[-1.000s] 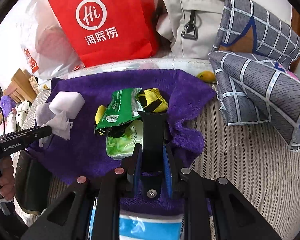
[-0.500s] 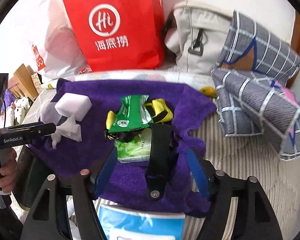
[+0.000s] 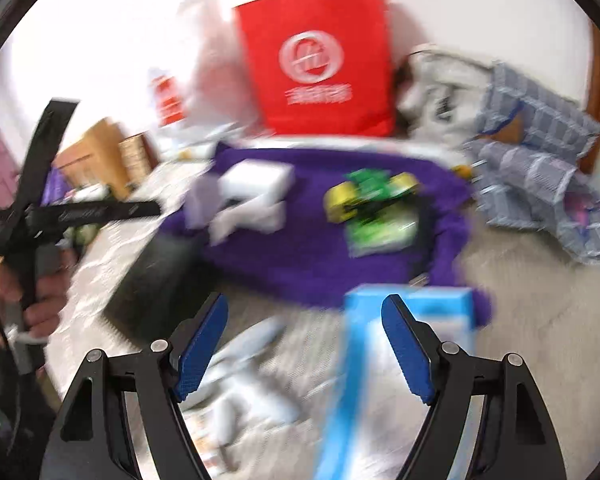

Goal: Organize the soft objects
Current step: 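Grasp another white glove beside the green box with the right tool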

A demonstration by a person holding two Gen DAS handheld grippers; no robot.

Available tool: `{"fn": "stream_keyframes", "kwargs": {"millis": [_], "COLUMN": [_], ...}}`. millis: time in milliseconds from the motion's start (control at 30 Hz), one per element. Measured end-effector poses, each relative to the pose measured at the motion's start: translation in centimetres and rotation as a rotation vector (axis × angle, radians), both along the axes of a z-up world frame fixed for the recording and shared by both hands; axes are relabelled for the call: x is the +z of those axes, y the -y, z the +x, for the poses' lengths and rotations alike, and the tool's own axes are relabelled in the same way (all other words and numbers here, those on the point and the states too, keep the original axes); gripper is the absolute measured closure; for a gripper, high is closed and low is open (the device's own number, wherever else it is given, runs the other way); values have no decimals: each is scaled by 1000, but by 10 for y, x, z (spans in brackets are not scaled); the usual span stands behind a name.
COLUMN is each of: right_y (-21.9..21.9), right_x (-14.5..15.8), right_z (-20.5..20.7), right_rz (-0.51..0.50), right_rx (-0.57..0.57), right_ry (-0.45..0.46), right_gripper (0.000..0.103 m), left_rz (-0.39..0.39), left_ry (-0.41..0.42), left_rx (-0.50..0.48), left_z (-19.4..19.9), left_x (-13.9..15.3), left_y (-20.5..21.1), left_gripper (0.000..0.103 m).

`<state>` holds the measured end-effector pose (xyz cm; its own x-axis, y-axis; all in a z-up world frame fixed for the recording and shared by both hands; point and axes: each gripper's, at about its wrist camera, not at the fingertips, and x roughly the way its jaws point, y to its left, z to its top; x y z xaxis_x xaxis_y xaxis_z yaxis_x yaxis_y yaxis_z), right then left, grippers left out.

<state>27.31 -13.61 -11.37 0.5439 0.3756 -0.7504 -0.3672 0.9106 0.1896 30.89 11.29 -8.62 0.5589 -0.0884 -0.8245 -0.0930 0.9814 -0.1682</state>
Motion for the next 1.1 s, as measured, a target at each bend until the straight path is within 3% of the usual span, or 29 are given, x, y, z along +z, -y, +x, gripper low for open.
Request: {"fn": "stream_keyframes", "kwargs": {"millis": [100,267,533,700,733,800,867,1000,1100], "right_y": [-29,-74,-89,-98,-100,-104,-106,-99,-85], "right_x": [-12,-48,-84,-92,-92,-91,-87,-81,-62], "right_z": [-24,-45,-38,-39,-39,-41,-41,-38,-42], "right_rz": [-11,-119,-157,-197,-209,-217,-227,-214,-153], "right_rx": [79,156,94,78,76,101,115,112,69], "right_ry": [-30,-74,-141,-84,-66,-32,-15,-25,18], "right_gripper": [24,24,24,20,24,46,87,91,91], "left_rz": [-12,-11,-50,-75,-79,-94,-100,-125,-128], "left_ry": [16,16,14,25,20,14,14,10,4], "left_rx": [18,32,43,35,41,48,54,50,51], "left_z": [-24,-60,-97,-114,-116,-120,-123,-129,-132], "left_x": [1,-8,-27,-39,-41,-45,-46,-48,-50], "left_y": [-14,-34,-59,-65,-67,-71,-74,-77,-76], "left_gripper": [31,31,31,31,31,31,31,31,32]}}
